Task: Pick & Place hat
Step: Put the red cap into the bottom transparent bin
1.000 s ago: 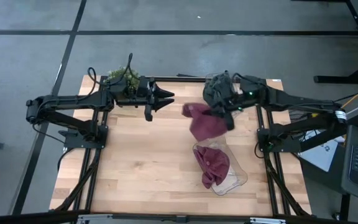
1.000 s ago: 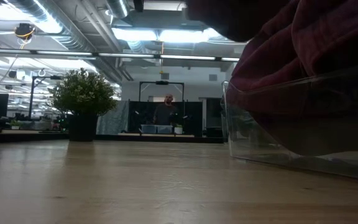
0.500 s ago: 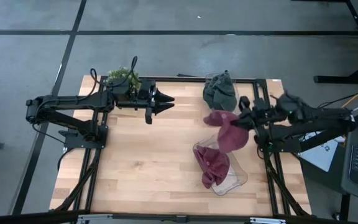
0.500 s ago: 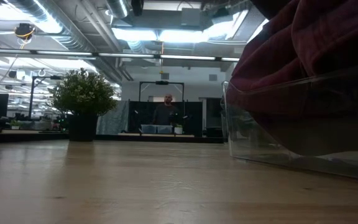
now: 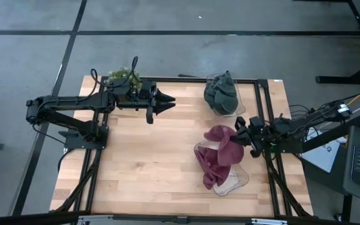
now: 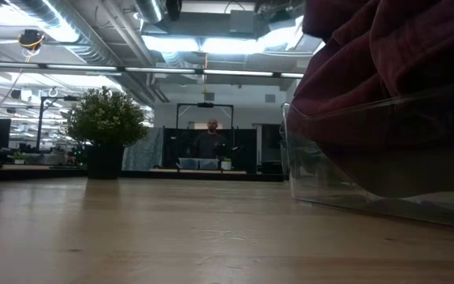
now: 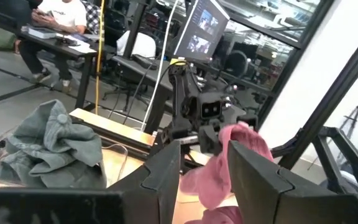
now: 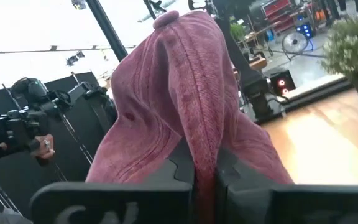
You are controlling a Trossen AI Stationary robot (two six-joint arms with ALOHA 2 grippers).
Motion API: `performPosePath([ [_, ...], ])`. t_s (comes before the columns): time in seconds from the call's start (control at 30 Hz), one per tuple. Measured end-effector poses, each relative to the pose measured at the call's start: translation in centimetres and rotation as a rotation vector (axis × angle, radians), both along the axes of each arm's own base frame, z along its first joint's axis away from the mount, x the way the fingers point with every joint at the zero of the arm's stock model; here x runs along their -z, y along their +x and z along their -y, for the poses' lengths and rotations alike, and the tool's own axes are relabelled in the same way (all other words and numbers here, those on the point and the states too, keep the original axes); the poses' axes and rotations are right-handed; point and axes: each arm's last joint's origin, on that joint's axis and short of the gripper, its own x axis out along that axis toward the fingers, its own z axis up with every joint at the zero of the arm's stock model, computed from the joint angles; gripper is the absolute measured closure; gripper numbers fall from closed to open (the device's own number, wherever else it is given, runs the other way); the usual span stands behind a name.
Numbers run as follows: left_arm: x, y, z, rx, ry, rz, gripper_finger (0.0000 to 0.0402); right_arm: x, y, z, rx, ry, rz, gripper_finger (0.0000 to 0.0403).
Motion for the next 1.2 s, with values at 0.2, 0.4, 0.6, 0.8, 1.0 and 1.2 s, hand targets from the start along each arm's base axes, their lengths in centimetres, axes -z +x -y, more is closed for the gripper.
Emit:
performPosePath([
  [0.2,0.0,0.0,-0.1,-0.039,-0.001,0.000,0.0272,1.7,-0.6,-1.0,-0.014,0.059,-0.024,0.0392],
  [0.4,0.0,0.0,-0.2,-0.058,-0.001,0.000,0.0272,2.9,-1.2,-2.0,-0.029,0.107,-0.069,0.0389],
  [0.6,0.0,0.0,-0.2,-0.066,-0.002,0.000,0.0272,3.2,-1.4,-2.9,-0.035,0.094,-0.093,0.0388],
  [0.8,0.0,0.0,-0.2,-0.071,-0.002,0.000,0.0272,4.2,-1.0,-3.8,-0.021,0.094,-0.171,0.0387],
  [1.0,0.0,0.0,-0.4,-0.119,-0.003,0.000,0.0272,3.8,-0.4,-4.2,-0.005,0.079,-0.091,0.0387],
  [1.2,0.0,0.0,-0.4,-0.121,-0.003,0.000,0.0272,3.9,0.2,-4.7,-0.024,0.145,-0.068,0.0387],
])
